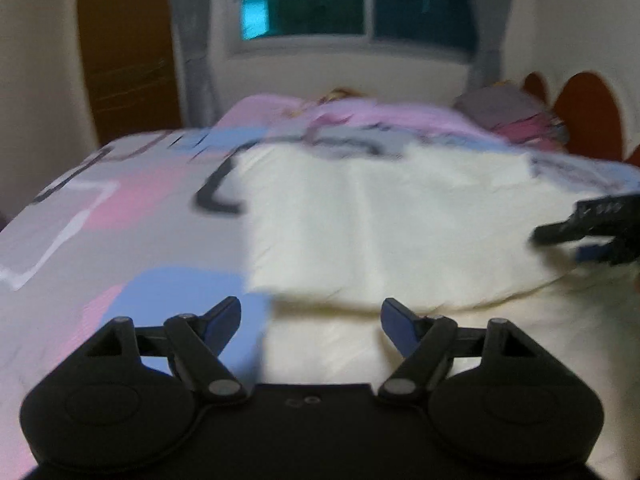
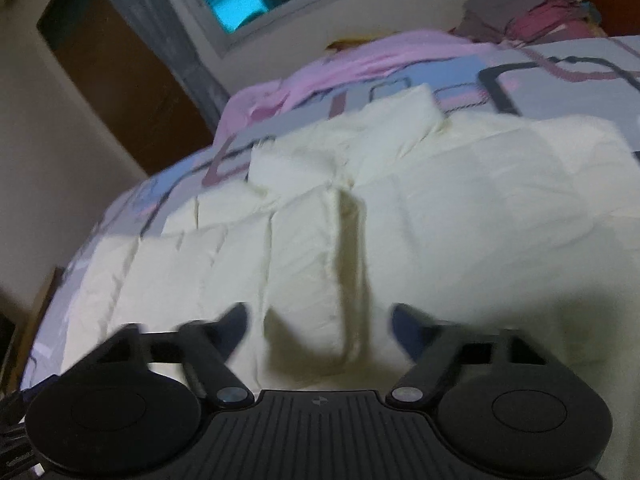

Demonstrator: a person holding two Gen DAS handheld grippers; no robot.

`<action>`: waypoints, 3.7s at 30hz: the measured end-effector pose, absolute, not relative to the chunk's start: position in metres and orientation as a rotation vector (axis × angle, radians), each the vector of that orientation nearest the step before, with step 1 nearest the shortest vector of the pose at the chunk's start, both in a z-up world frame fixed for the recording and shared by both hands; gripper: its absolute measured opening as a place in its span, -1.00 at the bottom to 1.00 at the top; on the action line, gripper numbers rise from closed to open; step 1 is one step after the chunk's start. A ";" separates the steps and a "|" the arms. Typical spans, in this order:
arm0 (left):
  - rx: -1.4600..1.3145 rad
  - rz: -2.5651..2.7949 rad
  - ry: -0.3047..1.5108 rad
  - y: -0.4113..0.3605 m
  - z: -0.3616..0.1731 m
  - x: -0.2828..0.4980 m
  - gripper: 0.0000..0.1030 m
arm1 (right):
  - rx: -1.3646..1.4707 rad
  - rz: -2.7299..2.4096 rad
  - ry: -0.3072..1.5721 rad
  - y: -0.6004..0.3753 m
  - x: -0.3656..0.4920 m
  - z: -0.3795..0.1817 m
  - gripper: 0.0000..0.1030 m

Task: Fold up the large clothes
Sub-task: 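Fold the held sleeve across the jacket body with the left tool and release, then pinch the folded jacket fabric with the right tool and tidy the fold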

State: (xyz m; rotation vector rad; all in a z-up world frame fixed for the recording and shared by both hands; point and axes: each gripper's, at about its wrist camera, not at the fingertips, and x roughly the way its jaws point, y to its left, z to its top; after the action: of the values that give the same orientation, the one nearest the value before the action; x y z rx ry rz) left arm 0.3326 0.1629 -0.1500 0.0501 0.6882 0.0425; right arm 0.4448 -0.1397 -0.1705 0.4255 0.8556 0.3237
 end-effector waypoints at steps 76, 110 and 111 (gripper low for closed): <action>-0.036 0.060 0.714 0.126 -0.193 0.488 0.48 | 0.112 0.043 0.645 -0.203 0.474 -0.173 0.07; 0.023 0.014 0.773 0.091 -0.197 0.440 0.66 | 0.086 0.070 0.756 -0.215 0.427 -0.183 0.06; 0.024 0.017 0.773 0.090 -0.197 0.440 0.66 | 0.084 0.074 0.757 -0.215 0.428 -0.181 -0.02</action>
State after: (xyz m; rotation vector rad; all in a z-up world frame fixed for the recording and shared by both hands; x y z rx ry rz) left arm 0.4397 0.0903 -0.1967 0.0236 0.7728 0.0166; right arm 0.4275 -0.2149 -0.1815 0.0844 0.7569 0.0743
